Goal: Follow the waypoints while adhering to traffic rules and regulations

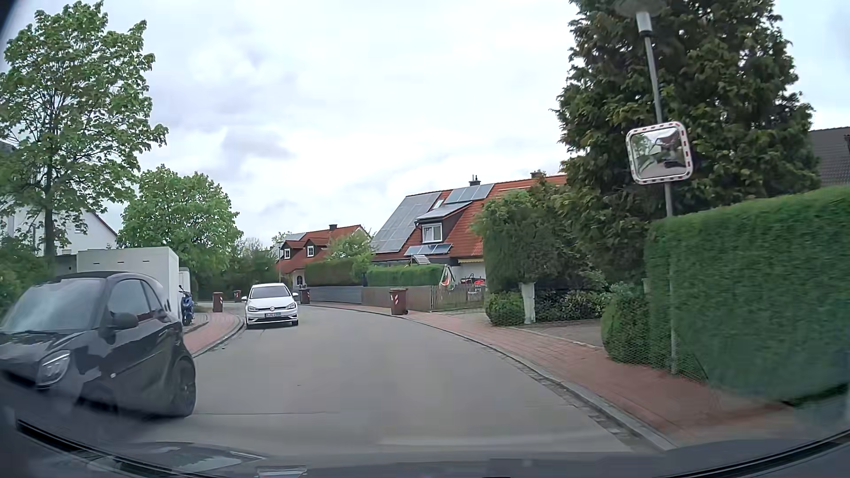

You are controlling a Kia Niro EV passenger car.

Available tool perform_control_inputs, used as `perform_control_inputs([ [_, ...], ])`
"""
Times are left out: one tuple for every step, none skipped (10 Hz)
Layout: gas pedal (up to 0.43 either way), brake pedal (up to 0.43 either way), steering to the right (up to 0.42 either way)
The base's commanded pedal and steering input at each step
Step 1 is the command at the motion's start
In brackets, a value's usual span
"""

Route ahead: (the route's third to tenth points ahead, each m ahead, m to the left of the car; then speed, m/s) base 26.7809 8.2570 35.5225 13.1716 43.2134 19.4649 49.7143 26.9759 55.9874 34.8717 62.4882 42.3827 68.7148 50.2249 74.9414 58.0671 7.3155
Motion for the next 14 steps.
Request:
perform_control_inputs([
  [0.157, 0.006, -0.068],
  [0.157, 0.006, -0.068],
  [0.157, 0.012, -0.065],
  [0.157, 0.012, -0.064],
  [0.157, 0.006, -0.064],
  [0.157, 0.006, -0.063],
  [0.157, 0.012, -0.063],
  [0.157, 0.006, -0.063],
  [0.157, 0.006, -0.062],
  [0.157, 0.006, -0.061],
  [0.15, 0.006, -0.062],
  [0.138, 0.012, -0.061],
  [0.138, 0.006, -0.062],
  [0.138, 0.006, -0.062],
])
